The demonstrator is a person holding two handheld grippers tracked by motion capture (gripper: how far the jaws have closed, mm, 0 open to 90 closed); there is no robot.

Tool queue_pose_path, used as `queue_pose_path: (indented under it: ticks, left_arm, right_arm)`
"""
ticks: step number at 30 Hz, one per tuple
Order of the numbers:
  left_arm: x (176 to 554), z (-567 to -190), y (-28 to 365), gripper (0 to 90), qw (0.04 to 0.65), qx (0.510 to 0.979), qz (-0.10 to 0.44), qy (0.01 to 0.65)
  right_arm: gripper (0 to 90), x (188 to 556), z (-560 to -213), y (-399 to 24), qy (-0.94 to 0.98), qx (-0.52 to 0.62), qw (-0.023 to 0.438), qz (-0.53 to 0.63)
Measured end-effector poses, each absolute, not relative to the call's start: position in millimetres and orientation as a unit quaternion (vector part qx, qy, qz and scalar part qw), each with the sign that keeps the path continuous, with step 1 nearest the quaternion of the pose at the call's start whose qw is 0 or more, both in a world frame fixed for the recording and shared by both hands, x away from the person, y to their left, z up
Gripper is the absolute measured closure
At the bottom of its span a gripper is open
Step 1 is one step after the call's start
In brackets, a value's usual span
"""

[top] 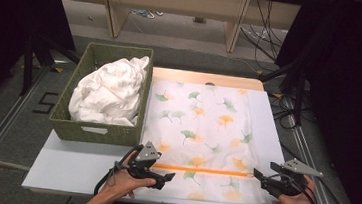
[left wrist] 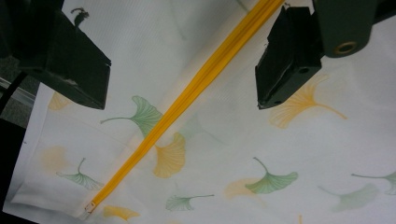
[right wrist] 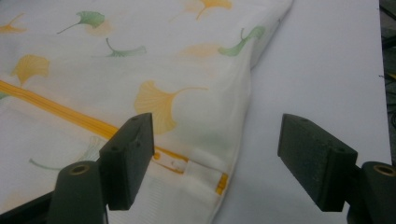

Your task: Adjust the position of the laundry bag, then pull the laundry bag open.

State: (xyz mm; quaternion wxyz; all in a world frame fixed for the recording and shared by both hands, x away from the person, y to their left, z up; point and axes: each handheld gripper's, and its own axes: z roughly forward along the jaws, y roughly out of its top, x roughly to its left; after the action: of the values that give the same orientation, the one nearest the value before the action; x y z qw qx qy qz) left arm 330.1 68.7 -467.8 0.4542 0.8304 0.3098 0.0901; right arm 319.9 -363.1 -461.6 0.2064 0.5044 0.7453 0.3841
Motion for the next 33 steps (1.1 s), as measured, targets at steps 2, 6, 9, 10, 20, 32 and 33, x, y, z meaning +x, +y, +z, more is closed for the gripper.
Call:
queue_pose_path:
  ticks: [2, 6, 9, 10, 20, 32, 33]
  left_arm:
    - [329, -469, 59, 17.5, 0.456, 0.833, 0.083, 0.302]
    - [330, -469, 51, 17.5, 0.452, 0.84, 0.083, 0.29]
    - [334, -464, 43, 17.5, 0.464, 0.833, 0.09, 0.286]
    - [334, -464, 43, 17.5, 0.464, 0.833, 0.09, 0.286]
    - [338, -468, 20, 18.6, 0.47, 0.835, 0.076, 0.277]
    - [337, -473, -2, 24.7, 0.468, 0.846, 0.063, 0.249]
    - [337, -474, -3, 24.9, 0.468, 0.845, 0.061, 0.25]
  right_arm:
    - [28.5, 320, -463, -367, 0.751, 0.495, 0.202, 0.387]
    - [31.3, 318, -463, -367, 0.747, 0.504, 0.206, 0.381]
    - [36.2, 317, -466, -368, 0.756, 0.5, 0.197, 0.374]
    - [36.7, 318, -467, -370, 0.758, 0.495, 0.204, 0.373]
    - [49.5, 314, -473, -377, 0.756, 0.514, 0.183, 0.362]
    - [52.6, 321, -480, -372, 0.766, 0.503, 0.161, 0.365]
    - [52.6, 320, -480, -370, 0.764, 0.51, 0.161, 0.361]
